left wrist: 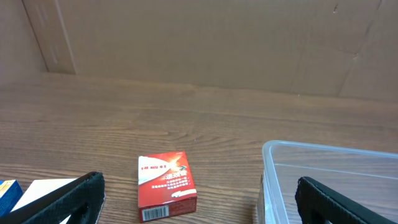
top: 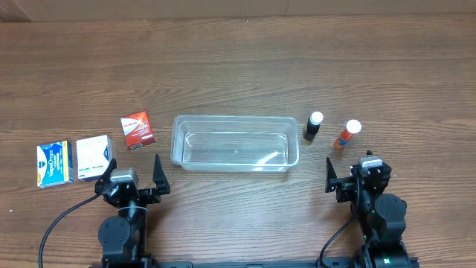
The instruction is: Pack container
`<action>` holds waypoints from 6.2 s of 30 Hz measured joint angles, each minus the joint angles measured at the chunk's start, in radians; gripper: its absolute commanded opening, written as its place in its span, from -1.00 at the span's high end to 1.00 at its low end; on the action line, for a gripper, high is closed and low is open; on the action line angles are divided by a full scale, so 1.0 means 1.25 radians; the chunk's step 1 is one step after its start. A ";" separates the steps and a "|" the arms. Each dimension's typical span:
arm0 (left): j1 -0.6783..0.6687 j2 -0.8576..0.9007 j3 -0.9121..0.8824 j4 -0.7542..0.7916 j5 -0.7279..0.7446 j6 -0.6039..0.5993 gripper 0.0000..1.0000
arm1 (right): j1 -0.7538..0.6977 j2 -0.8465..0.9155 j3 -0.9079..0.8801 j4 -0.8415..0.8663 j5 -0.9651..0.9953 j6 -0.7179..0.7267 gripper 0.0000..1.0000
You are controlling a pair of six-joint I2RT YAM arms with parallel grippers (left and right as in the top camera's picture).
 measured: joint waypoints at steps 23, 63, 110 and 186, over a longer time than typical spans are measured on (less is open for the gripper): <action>0.000 0.000 0.000 0.000 0.000 0.000 -0.99 | 0.000 0.000 0.000 0.000 0.000 0.000 -1.00; 0.000 0.000 0.000 0.000 0.003 0.000 -1.00 | 0.000 0.000 0.000 0.000 0.000 0.000 -1.00; 0.000 0.070 0.212 -0.196 0.006 -0.070 -1.00 | 0.000 0.004 0.211 -0.236 0.000 0.190 -1.00; 0.000 0.794 0.988 -0.877 0.027 -0.070 -1.00 | 0.107 1.349 1.412 -1.085 -0.036 0.159 -0.86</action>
